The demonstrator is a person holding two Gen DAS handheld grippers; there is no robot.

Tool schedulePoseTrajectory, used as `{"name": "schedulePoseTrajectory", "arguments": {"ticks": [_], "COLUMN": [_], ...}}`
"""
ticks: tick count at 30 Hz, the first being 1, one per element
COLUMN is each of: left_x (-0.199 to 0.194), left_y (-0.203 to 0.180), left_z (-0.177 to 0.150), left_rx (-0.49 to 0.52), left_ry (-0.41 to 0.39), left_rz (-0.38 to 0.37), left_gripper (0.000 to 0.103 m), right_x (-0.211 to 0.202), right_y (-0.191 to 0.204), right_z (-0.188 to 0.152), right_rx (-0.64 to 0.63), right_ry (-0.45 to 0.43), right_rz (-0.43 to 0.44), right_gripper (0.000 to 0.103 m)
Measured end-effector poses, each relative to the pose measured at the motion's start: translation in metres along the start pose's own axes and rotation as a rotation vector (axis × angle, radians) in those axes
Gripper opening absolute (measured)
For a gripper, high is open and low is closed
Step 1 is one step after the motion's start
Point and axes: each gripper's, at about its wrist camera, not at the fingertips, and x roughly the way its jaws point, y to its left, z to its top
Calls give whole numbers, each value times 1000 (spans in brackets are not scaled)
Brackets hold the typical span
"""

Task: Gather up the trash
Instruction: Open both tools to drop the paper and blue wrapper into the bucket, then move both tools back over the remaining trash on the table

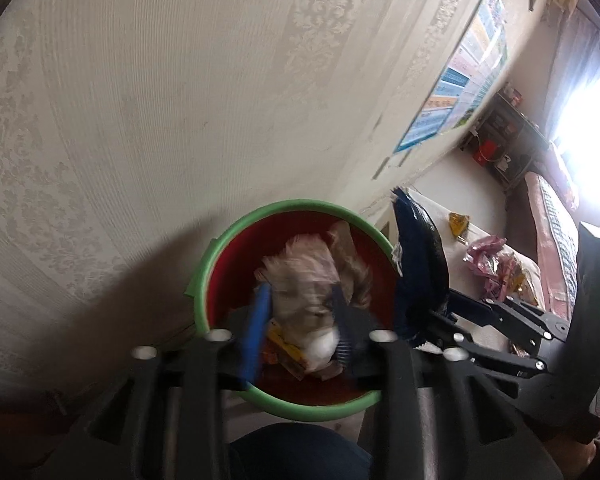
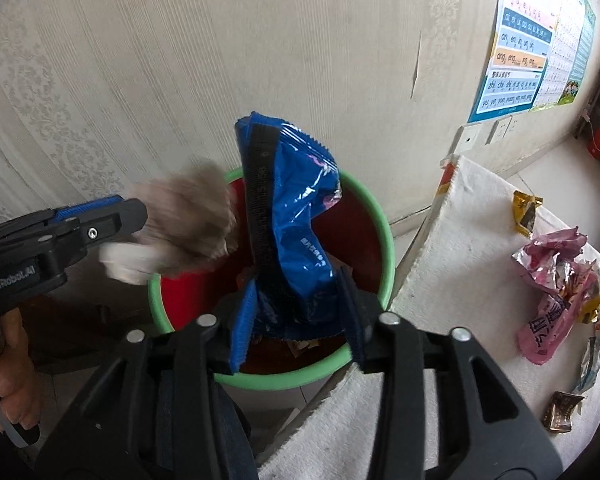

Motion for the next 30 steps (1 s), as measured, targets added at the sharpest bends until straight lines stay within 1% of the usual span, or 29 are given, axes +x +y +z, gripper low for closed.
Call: {"name": "schedulePoseTrajectory", "arguments": {"ticks": [1, 2, 3, 4, 5, 9, 10, 11, 13, 18, 23, 27, 30], "left_x": [-2, -3, -4, -4, -5, -6, -6, -6, -4, -3, -1, 0, -1], "left_y": [2, 3, 5, 6, 7, 8, 7, 7, 6, -6, -29, -55, -77], "left_z": [0, 1, 1, 2, 2, 0, 0, -1, -1, -5, -8, -10, -12], "left_rx": [-10, -17, -26, -31, -34, -42, -44, -47, -54, -47, -7, 32, 68], "left_ry": [-14, -21, -21, -20, -22, -27, -29, -29, -20, -12, -1, 10, 8], "left_rz": [-4, -9, -12, -8, -3, 19, 26, 34, 51, 44, 28, -7, -19], "left_gripper": [61, 68, 70, 71, 75, 89, 91, 95, 95, 95, 95, 95, 95], "right_x": [1, 2, 3, 2, 2, 0, -1, -3, -6, -21, -33, -45, -56], "right_y": [1, 2, 4, 5, 5, 3, 2, 1, -1, -11, -27, -45, -60], "right_z": [0, -1, -2, -3, -5, -9, -10, -11, -11, -17, -28, -39, -46], "right_rx": [-6, -14, -25, -29, -29, -25, -25, -27, -28, -23, 1, 30, 54], "right_ry": [7, 11, 11, 9, 7, 9, 9, 8, 7, -16, -20, -26, -38], "right_rz": [-1, -7, -18, -27, -28, -39, -40, -44, -46, -73, -105, -123, -135], "right_gripper": [59, 64, 74, 79, 79, 92, 93, 94, 95, 98, 98, 98, 98]}}
